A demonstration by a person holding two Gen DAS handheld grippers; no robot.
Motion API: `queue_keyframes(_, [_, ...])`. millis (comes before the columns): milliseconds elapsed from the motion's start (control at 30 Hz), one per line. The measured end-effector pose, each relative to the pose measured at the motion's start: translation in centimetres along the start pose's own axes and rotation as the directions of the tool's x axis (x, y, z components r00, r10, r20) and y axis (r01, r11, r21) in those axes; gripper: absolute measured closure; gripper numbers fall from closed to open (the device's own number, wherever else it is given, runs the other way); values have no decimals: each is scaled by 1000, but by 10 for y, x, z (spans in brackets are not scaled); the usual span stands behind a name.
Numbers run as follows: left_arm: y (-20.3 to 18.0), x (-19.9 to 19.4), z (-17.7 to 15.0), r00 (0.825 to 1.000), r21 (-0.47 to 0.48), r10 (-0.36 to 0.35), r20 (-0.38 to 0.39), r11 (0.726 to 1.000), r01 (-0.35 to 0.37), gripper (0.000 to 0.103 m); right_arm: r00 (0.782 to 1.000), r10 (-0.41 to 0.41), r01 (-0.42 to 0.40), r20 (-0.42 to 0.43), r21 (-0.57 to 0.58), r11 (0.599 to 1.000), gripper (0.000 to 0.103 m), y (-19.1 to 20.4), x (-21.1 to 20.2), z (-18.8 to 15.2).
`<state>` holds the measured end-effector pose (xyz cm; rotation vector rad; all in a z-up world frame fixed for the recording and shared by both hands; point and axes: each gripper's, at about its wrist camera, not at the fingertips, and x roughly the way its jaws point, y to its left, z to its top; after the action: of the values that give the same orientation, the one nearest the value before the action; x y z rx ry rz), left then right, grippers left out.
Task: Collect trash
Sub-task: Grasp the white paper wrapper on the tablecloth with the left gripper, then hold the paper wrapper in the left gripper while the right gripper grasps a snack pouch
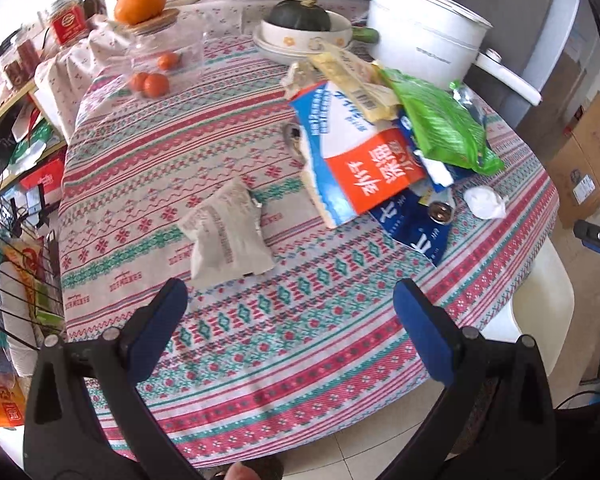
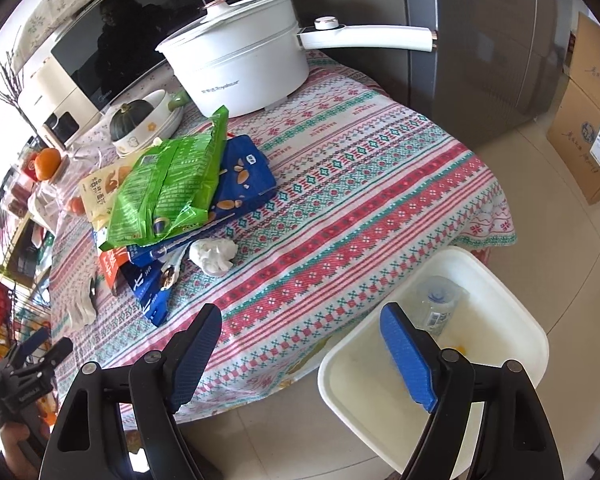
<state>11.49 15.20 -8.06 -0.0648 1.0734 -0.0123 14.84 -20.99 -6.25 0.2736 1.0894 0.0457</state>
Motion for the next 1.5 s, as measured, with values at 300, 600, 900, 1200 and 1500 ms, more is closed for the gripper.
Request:
queue_keyframes(300, [52,48,13,995,-209,-69,-66,976,53,10,1000,5,-6,-15,-57,998,20,35,17,10])
queue_keyframes(600, [37,85,28,995,-179,-27,-94,984,10,44,999,13,-17,-42,-110,994,20,63,33,7])
queue_keyframes(900, [39,71,22,996,-195,-44,-74,980,29,66,998,20,-26,-52,-121,992,20,79,39,5])
queue_keyframes(1200, [41,17,7,995,-161,-97,13,982,98,76,1000,-2,3,9,-193,981,20,109,43,11])
queue_keyframes(1500, [44,-11,-2,990,-130,-132,53,982,137,76,990,-54,102,127,-410,907,20,185,65,8])
